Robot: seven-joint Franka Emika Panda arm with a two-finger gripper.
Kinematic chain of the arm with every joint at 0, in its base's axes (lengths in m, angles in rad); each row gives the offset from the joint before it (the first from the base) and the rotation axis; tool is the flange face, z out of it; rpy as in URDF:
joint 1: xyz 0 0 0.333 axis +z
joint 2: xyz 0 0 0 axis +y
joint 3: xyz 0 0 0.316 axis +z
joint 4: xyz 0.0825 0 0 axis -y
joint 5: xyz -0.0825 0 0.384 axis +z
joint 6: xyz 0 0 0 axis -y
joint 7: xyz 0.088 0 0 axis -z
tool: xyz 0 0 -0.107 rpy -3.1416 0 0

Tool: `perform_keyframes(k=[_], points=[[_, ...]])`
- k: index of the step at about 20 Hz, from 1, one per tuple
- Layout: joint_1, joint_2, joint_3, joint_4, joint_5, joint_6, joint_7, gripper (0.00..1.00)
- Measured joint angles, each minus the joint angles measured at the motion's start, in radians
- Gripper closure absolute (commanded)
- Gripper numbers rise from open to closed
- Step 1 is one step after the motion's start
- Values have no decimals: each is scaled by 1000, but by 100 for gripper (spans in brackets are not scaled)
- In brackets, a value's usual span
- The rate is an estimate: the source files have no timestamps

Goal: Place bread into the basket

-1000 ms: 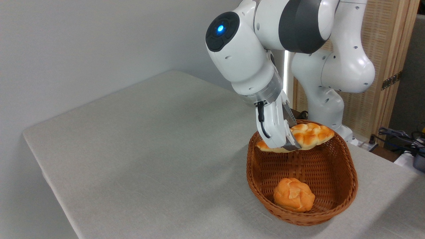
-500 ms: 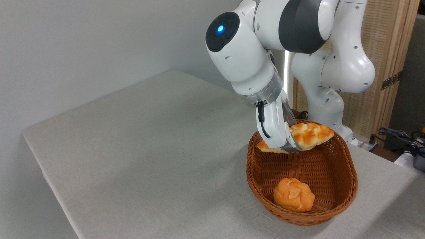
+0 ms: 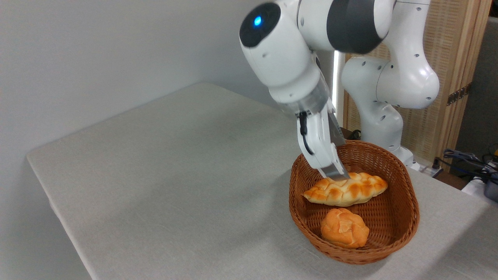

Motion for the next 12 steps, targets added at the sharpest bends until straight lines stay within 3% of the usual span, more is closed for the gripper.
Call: perform_keyframes(k=[2, 6, 12], points=[[0, -4, -7, 63, -51, 1, -61, 0], [-6, 1, -49, 218, -161, 1, -314, 0], [-16, 145, -101, 485, -224, 18, -660, 0]])
